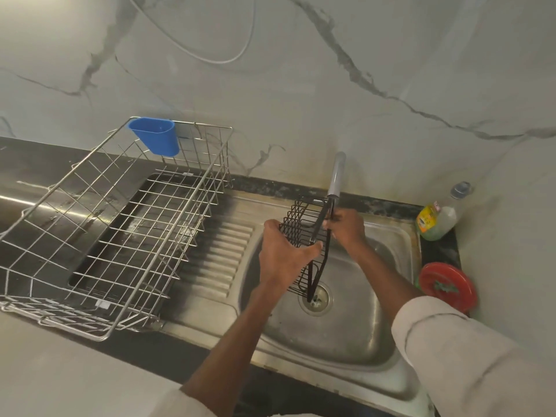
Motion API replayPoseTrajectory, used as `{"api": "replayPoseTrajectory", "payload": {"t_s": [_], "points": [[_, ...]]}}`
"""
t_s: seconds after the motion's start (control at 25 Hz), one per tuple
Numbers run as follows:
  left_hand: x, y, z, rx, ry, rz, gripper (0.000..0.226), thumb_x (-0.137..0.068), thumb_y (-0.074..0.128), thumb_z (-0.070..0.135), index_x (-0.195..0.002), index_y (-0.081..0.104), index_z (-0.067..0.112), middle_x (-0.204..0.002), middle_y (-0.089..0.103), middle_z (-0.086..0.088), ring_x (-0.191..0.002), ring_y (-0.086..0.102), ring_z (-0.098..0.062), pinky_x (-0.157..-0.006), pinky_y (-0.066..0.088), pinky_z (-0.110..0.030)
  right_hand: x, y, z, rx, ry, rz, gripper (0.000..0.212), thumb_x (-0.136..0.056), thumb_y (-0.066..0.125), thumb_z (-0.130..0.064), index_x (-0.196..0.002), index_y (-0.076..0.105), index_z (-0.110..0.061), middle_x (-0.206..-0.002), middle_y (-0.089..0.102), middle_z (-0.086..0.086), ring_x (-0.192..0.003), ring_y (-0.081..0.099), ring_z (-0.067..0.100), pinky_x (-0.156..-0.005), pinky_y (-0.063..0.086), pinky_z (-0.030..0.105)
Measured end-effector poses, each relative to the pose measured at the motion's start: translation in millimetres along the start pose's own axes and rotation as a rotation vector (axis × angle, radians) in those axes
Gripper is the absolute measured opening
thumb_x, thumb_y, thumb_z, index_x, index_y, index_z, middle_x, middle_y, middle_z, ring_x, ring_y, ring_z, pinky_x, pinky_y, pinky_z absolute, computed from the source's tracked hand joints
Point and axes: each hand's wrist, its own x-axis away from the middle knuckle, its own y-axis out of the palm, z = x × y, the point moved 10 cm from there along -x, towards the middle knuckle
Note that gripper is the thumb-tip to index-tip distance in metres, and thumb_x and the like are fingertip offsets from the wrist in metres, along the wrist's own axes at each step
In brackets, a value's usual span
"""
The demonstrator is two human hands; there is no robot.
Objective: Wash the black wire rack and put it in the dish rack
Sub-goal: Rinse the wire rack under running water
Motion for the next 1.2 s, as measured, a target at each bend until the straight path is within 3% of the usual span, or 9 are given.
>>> {"api": "replayPoseTrajectory", "payload": {"t_s": [0.2, 0.44, 0.56, 0.72, 0.84, 0.96, 1.04, 1.12, 1.2], "points": [[31.1, 10.3, 2.9, -0.086, 0.027, -0.009, 0.08, -0.063, 0.087, 0.066, -0.12, 0.043, 0.032, -0.113, 0.05, 0.015, -0.099, 0.061, -0.009, -0.095, 0.058, -0.041, 11.9, -14.8, 0.5, 0.06, -0.08, 0.008, 0.011, -0.093, 0.075, -0.013, -0.102, 0.08, -0.014, -0.08, 0.073, -0.003, -0.075, 0.069, 0.013, -0.065, 0.05, 0.023], [23.0, -5.1, -15.1, 0.026, 0.013, 0.003, 0.074, -0.066, 0.09, 0.044, -0.124, 0.047, 0.031, -0.11, 0.055, 0.021, -0.096, 0.06, 0.008, -0.094, 0.059, -0.041, 13.2, -13.7, -19.7, -0.036, -0.126, 0.019, 0.019, -0.092, 0.075, -0.011, -0.108, 0.08, -0.019, -0.098, 0.077, -0.005, -0.084, 0.065, 0.002, -0.073, 0.048, 0.021], [10.8, 1.1, -18.4, 0.048, 0.061, -0.074, 0.073, -0.067, 0.088, 0.037, -0.126, 0.047, 0.038, -0.117, 0.06, 0.021, -0.103, 0.061, 0.011, -0.095, 0.058, -0.034, 22.3, -33.0, -7.6, -0.055, -0.075, 0.099, 0.023, -0.089, 0.078, -0.01, -0.106, 0.079, -0.026, -0.102, 0.077, -0.006, -0.089, 0.067, 0.005, -0.081, 0.053, 0.028], [-4.9, 18.2, -14.9, 0.097, 0.093, -0.183, 0.06, -0.082, 0.087, 0.036, -0.132, 0.054, 0.035, -0.118, 0.066, 0.023, -0.109, 0.063, 0.003, -0.092, 0.051, -0.022, 50.8, -59.2, 33.0, -0.173, -0.033, 0.167, 0.034, -0.089, 0.078, -0.011, -0.105, 0.077, -0.04, -0.101, 0.078, -0.015, -0.097, 0.073, 0.004, -0.091, 0.061, 0.041], [-31.2, 29.1, -28.8, 0.201, -0.042, -0.21, 0.058, -0.081, 0.088, 0.043, -0.131, 0.07, 0.022, -0.114, 0.078, 0.008, -0.102, 0.074, -0.01, -0.097, 0.059, -0.033, 72.7, -70.1, 43.1, -0.253, -0.082, 0.12, 0.028, -0.098, 0.07, -0.024, -0.124, 0.072, -0.035, -0.114, 0.076, -0.014, -0.109, 0.07, 0.001, -0.101, 0.057, 0.04], [-50.9, 40.6, -39.4, 0.392, -0.245, -0.267, 0.037, -0.095, 0.077, 0.038, -0.118, 0.078, 0.009, -0.101, 0.083, -0.009, -0.079, 0.077, -0.019, -0.072, 0.062, -0.032, 95.4, -65.1, 38.3, -0.274, -0.048, -0.102, 0.041, -0.1, 0.064, -0.042, -0.14, 0.058, -0.043, -0.132, 0.064, -0.021, -0.116, 0.063, -0.004, -0.102, 0.053, 0.036], [-52.1, 48.4, -39.4, 0.537, -0.388, -0.31, 0.042, -0.101, 0.066, 0.039, -0.114, 0.076, 0.001, -0.093, 0.082, -0.015, -0.063, 0.073, -0.016, -0.055, 0.054, -0.025, 106.9, -54.6, 42.5, -0.354, 0.09, -0.235, 0.059, -0.088, 0.065, -0.067, -0.144, 0.053, -0.049, -0.135, 0.063, -0.016, -0.111, 0.071, 0.015, -0.09, 0.059, 0.046], [-49.1, 57.6, -37.8, 0.608, -0.501, -0.373, 0.047, -0.105, 0.057, 0.044, -0.107, 0.073, -0.001, -0.086, 0.079, -0.018, -0.048, 0.069, -0.015, -0.041, 0.047, -0.019, 107.3, -50.7, 41.1, -0.392, 0.185, -0.217, 0.064, -0.084, 0.064, -0.074, -0.142, 0.056, -0.047, -0.134, 0.066, -0.006, -0.102, 0.076, 0.032, -0.081, 0.062, 0.049], [-45.3, 60.5, -38.7, 0.55, -0.583, -0.445, 0.053, -0.104, 0.051, 0.051, -0.098, 0.071, 0.002, -0.072, 0.076, -0.013, -0.056, 0.072, -0.021, -0.045, 0.051, -0.025, 104.7, -54.4, 25.1, -0.359, 0.219, -0.135, 0.049, -0.092, 0.06, -0.066, -0.133, 0.064, -0.04, -0.121, 0.072, 0.001, -0.086, 0.078, 0.035, -0.072, 0.063, 0.044]]}}
